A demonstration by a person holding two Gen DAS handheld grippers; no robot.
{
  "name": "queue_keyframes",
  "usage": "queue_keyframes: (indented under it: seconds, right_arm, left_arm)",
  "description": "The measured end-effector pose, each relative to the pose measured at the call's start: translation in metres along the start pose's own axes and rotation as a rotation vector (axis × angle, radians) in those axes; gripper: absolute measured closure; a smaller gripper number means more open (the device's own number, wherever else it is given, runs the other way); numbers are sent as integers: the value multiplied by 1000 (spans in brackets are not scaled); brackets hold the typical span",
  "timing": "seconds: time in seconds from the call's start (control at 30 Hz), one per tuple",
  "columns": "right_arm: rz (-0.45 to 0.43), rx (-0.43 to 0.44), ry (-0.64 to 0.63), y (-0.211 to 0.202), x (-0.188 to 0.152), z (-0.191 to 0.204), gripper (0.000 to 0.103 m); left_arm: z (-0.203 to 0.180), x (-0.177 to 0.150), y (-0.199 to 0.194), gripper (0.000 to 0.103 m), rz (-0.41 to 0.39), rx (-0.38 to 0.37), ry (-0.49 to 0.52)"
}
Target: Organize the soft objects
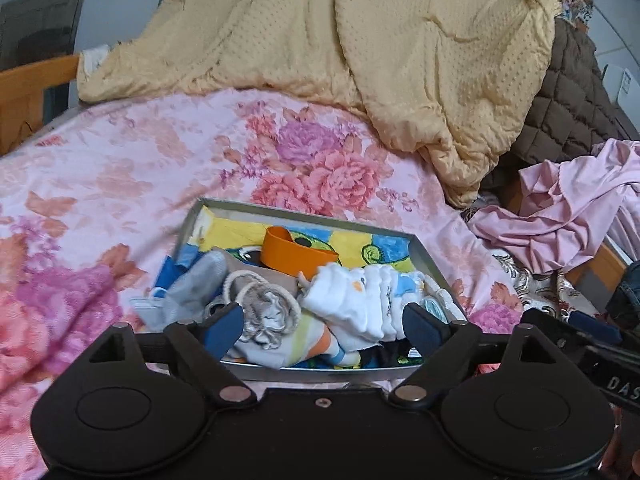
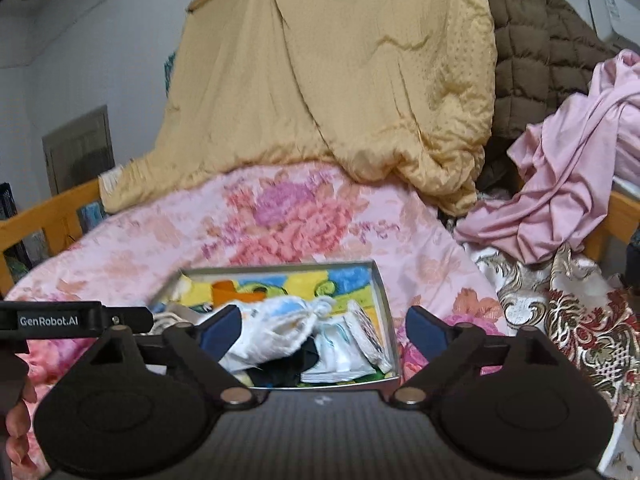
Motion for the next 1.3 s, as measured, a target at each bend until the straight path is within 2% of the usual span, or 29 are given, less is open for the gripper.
queue_keyframes:
  seconds: [0.2, 0.53, 0.8, 1.3]
  right_arm:
    - [-50, -7, 2, -29, 3, 7, 7]
    - [-100, -9, 53, -63, 3, 6, 3]
    - [-106, -10, 77, -82, -1, 9, 1]
    - [-97, -17, 91, -119, -17, 20, 0]
  left_arm:
    - [1, 2, -37, 10, -53, -5, 34]
    - [4, 3, -76, 6, -101, 15, 52]
    - [-3, 3, -102, 1, -139, 13, 63]
    - [-9, -19, -145, 1, -197, 0, 89]
Point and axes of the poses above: each gripper's, at about its wrist camera, not at the fingertips, and y roughly the way its jaws point, z to its left, x to its top, the point moved 2 cm from there along y, roughly the way its jaws point, and after that the axes turned 5 degrees about -z, right-handed, at the moved point
